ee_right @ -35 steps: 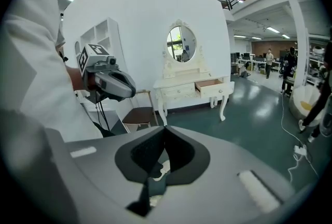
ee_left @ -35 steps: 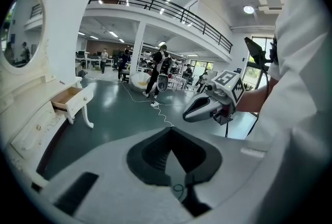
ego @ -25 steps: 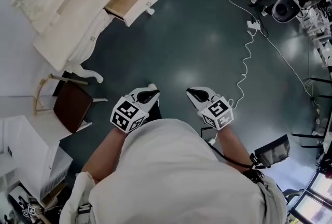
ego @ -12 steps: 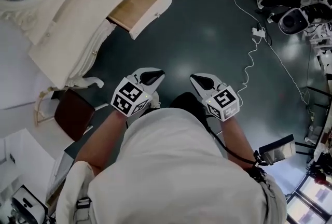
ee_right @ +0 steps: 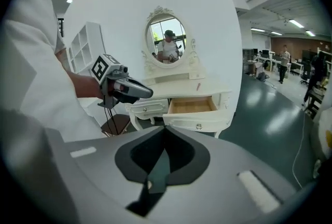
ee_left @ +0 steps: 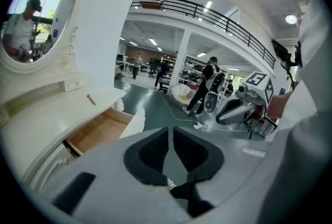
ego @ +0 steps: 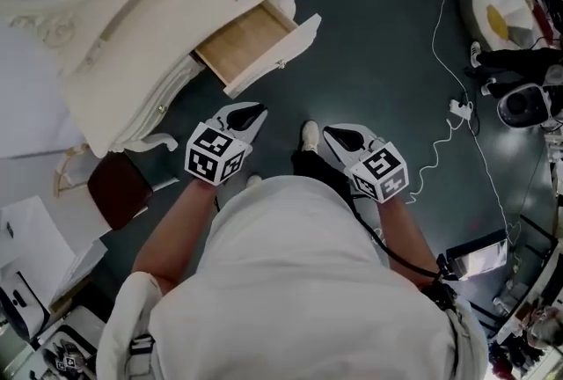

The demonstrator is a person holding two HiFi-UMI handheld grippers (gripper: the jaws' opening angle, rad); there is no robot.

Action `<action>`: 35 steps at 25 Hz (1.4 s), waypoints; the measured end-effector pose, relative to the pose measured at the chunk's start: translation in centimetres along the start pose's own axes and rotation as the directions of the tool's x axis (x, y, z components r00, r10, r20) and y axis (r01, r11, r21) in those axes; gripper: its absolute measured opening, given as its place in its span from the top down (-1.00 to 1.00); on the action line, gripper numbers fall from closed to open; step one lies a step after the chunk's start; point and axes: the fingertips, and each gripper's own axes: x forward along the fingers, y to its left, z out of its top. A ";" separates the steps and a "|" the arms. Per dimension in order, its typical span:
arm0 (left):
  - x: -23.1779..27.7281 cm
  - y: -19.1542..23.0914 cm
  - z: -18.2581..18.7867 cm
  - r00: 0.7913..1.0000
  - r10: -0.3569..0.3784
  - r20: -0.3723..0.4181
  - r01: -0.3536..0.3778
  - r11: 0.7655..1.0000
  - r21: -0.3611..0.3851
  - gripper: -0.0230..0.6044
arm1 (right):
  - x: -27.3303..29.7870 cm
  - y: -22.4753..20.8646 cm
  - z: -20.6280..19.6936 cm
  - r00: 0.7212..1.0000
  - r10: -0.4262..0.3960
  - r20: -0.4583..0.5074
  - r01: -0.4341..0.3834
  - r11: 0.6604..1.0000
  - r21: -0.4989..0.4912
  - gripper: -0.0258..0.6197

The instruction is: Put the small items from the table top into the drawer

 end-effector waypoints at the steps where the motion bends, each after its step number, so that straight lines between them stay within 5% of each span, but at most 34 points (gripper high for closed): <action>1: 1.4 1.0 1.2 0.999 0.037 0.009 -0.037 0.999 -0.022 0.82 | 0.1 -1.9 0.5 1.000 0.027 -0.007 -0.027 1.000 -0.013 0.92; 8: 8.9 8.8 8.0 0.962 0.272 0.000 -0.270 0.955 -0.120 0.77 | 0.0 -12.8 2.2 0.985 0.163 -0.056 -0.168 0.979 -0.111 0.92; 17: 13.0 22.0 11.5 0.878 0.473 -0.073 -0.477 0.853 -0.212 0.71 | 1.2 -20.5 1.4 0.979 0.189 -0.074 -0.191 0.981 -0.019 0.92; 27: 17.2 37.5 11.8 0.807 0.562 -0.182 -0.590 0.743 -0.317 0.71 | 2.3 -26.0 3.5 0.991 0.084 -0.100 -0.079 0.995 0.054 0.92; 35: 19.9 44.8 10.1 0.788 0.555 -0.268 -0.616 0.713 -0.334 0.68 | 5.3 -28.7 5.4 0.989 0.046 -0.139 -0.032 0.994 0.104 0.92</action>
